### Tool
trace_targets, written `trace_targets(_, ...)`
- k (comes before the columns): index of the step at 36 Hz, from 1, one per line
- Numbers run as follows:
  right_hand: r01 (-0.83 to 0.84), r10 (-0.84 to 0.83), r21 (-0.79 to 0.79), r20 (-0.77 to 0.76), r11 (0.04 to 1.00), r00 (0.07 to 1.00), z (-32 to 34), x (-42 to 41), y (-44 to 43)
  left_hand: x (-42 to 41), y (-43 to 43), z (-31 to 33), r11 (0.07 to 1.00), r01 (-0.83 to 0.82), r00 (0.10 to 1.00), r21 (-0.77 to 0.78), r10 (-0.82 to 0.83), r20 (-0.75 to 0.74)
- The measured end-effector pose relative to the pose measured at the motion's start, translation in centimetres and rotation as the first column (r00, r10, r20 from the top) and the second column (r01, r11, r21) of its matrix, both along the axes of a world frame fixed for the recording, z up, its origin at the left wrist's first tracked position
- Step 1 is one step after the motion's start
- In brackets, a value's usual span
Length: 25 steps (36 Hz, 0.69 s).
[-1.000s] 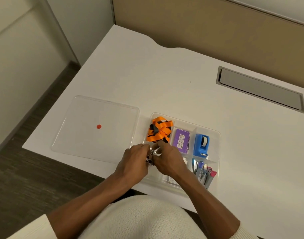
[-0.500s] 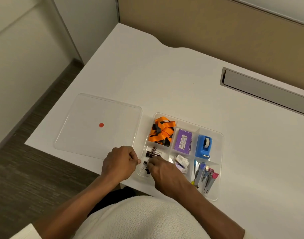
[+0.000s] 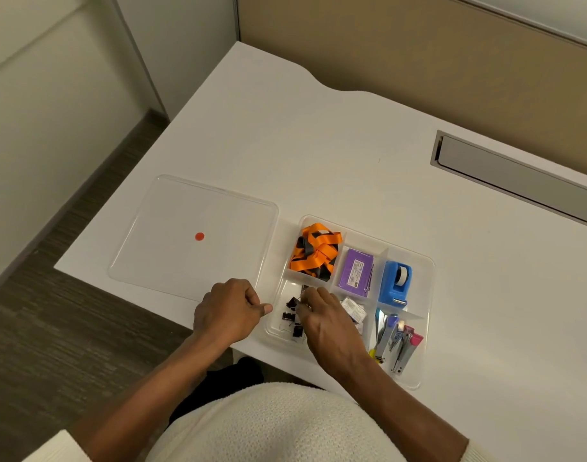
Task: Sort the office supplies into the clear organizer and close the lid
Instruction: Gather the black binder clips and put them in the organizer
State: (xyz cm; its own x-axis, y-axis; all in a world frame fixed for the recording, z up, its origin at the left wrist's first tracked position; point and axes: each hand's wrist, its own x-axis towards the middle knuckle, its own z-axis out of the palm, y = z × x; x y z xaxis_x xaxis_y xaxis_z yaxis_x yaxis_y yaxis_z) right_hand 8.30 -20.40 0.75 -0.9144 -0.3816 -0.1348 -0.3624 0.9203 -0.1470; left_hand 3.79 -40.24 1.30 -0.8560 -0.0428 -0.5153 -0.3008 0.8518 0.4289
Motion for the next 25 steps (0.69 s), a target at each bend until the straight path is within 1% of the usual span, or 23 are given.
trace_targets(3,0.05,-0.051,-0.019,-0.09,0.999,0.995,-0.5,0.1,0.4,0.1,-0.1,-0.1,1.0,-0.01,1.0,0.006,0.01,0.01)
trace_targets(5,0.075,-0.075,-0.006,-0.118,0.997,0.99,-0.6,-0.1,0.6,0.2,-0.1,-0.1,1.0,-0.014,1.0,0.003,0.014,0.01)
trace_targets(11,0.08,-0.073,0.074,-0.09,0.994,0.993,-1.1,-0.3,0.1,0.2,0.0,-0.4,1.0,-0.022,1.0,-0.004,0.022,-0.011)
trace_targets(13,0.064,-0.058,0.074,-0.088,0.995,0.994,-1.2,-0.2,-0.2,0.2,-0.1,-0.5,1.0,-0.014,1.0,-0.015,0.014,-0.02)
trace_targets(17,0.054,-0.055,-0.009,-0.08,0.999,0.995,-1.2,0.1,-0.2,0.4,-0.3,-0.5,1.0,-0.011,1.0,-0.028,0.01,-0.017)
trace_targets(22,0.121,-0.122,-0.115,0.0,0.986,0.993,-0.6,-0.2,0.1,0.7,-0.6,-0.5,1.0,-0.025,1.0,-0.011,0.025,-0.011)
trace_targets(25,0.158,-0.158,-0.174,0.014,0.972,0.987,-0.1,-0.5,0.0,0.9,-0.6,-0.2,0.999,-0.019,1.0,-0.029,0.019,-0.005)
